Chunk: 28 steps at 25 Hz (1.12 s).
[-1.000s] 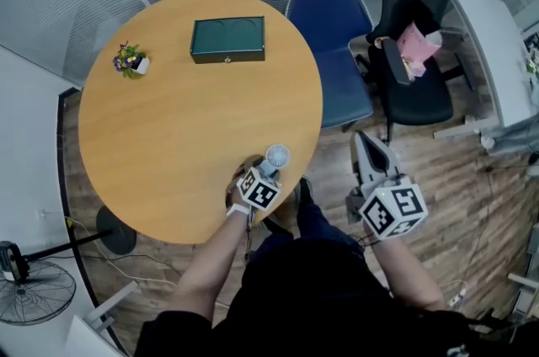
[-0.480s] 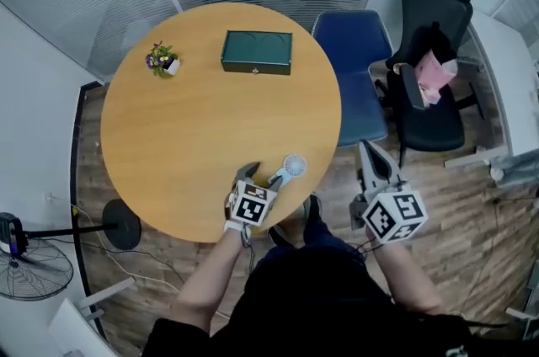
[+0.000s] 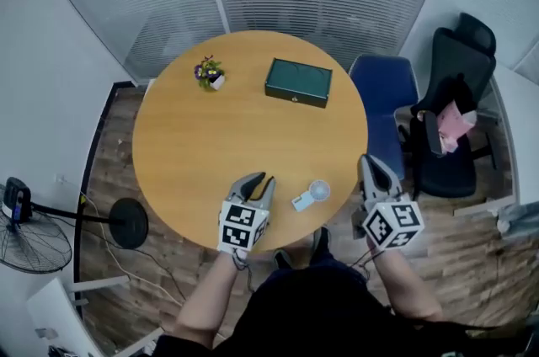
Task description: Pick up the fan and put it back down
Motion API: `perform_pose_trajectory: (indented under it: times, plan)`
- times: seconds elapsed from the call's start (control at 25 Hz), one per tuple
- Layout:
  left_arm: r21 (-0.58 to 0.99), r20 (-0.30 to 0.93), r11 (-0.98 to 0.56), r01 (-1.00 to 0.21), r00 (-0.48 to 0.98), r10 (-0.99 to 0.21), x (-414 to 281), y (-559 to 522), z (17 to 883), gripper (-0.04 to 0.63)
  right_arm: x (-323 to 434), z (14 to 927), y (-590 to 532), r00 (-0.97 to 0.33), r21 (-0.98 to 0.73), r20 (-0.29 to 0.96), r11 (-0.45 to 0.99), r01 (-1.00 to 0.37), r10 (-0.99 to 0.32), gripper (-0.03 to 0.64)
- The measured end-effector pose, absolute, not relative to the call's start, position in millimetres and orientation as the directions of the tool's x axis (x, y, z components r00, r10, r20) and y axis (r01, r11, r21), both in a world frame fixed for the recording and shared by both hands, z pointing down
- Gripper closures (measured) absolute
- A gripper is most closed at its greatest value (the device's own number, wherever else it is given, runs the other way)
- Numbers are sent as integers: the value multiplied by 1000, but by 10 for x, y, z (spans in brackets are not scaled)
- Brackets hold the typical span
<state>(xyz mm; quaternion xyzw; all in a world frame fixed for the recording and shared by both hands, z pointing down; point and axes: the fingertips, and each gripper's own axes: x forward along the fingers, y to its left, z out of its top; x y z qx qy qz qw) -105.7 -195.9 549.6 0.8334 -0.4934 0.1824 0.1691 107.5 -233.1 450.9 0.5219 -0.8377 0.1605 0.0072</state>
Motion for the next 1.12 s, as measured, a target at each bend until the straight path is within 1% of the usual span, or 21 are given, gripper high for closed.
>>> perform_pose_trajectory:
  times: [0.08, 0.2, 0.4, 0.6, 0.84, 1.12]
  plan:
    - [80, 424, -440, -894, 431, -797, -1187, -1964, 5253, 545, 971, 4408, -2366, -454, -245, 169, 409, -879, -875, 612]
    - [64, 351, -406, -912, 401, -846, -1400, -1962, 4900, 567, 814, 4243, -2384, -461, -221, 142, 426, -877, -876, 612]
    - [89, 230, -377, -922, 387, -893, -1643, -1897, 4343, 580, 612, 3851, -2321, -481, -166, 43, 468, -868, -876, 612]
    - [86, 132, -376, -923, 384, -914, -1793, -1795, 3910, 584, 505, 3536, -2214, -467, -89, -35, 468, -879, -883, 612]
    - [98, 75, -371, -924, 378, -923, -1949, -1696, 3643, 584, 456, 3347, -2138, -453, -76, -82, 459, -885, -888, 613]
    - [119, 54, -356, -927, 365, -930, -2043, -1645, 3598, 584, 431, 3253, -2091, -450, -49, -97, 456, -888, -888, 612]
